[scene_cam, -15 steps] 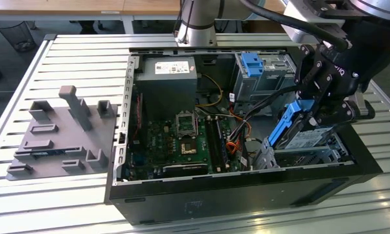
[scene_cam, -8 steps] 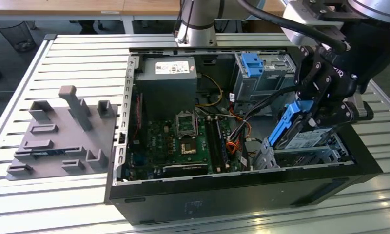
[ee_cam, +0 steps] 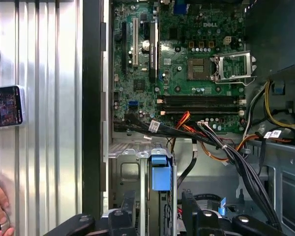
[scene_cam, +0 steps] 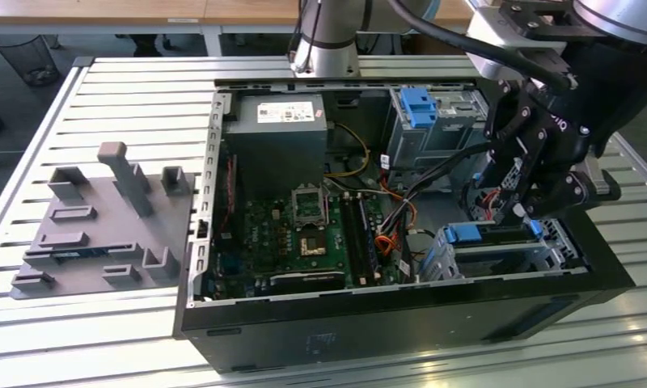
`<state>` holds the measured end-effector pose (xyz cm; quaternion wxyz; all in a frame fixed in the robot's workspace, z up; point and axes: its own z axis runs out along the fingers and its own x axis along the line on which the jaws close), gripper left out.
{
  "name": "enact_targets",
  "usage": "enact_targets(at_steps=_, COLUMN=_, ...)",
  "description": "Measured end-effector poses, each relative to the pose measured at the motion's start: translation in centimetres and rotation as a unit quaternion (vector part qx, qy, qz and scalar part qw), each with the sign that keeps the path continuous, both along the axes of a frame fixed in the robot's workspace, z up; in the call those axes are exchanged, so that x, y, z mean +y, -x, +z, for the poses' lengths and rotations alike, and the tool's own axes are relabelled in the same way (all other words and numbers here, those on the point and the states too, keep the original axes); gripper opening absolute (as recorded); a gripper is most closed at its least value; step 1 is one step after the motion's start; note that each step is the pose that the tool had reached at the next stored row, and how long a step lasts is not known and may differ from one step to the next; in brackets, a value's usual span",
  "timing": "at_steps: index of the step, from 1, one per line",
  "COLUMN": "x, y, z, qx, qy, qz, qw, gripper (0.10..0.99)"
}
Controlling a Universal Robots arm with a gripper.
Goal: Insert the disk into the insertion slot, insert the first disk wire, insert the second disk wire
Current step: 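Insert the disk into the insertion slot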
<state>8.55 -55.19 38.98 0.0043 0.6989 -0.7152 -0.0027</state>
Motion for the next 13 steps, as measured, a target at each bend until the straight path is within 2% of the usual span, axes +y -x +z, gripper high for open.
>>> enact_targets(at_steps=4, x=0.0, y=0.0, z=-0.37, qx=0.0, qy=0.0, qz=0.0, qw=1.0, gripper=0.482)
enact_targets(at_steps=5, x=0.0, y=0.0, z=-0.48, qx=0.0, qy=-0.0001, qz=0.0, qw=1.0, gripper=0.424)
enact_targets(at_steps=6, x=0.0, y=0.0, z=-0.6, qx=0.0, qy=0.0, qz=0.0, qw=1.0, gripper=0.424)
enact_targets(at_steps=8, x=0.0, y=0.0, z=-0.91, qx=0.0, qy=0.0, qz=0.0, qw=1.0, gripper=0.302)
enact_targets(at_steps=9, x=0.0, y=0.0, z=-1.09, qx=0.0, qy=0.0, qz=0.0, qw=1.0, gripper=0.302)
enact_targets(at_steps=11, x=0.0, y=0.0, z=-1.43, qx=0.0, qy=0.0, qz=0.0, qw=1.0, gripper=0.188)
enact_targets(at_steps=12, x=0.0, y=0.0, z=-1.57, qx=0.0, qy=-0.0001, qz=0.0, qw=1.0, gripper=0.188)
enact_targets(at_steps=13, x=0.0, y=0.0, z=-1.71, qx=0.0, qy=0.0, qz=0.0, qw=1.0, gripper=0.129)
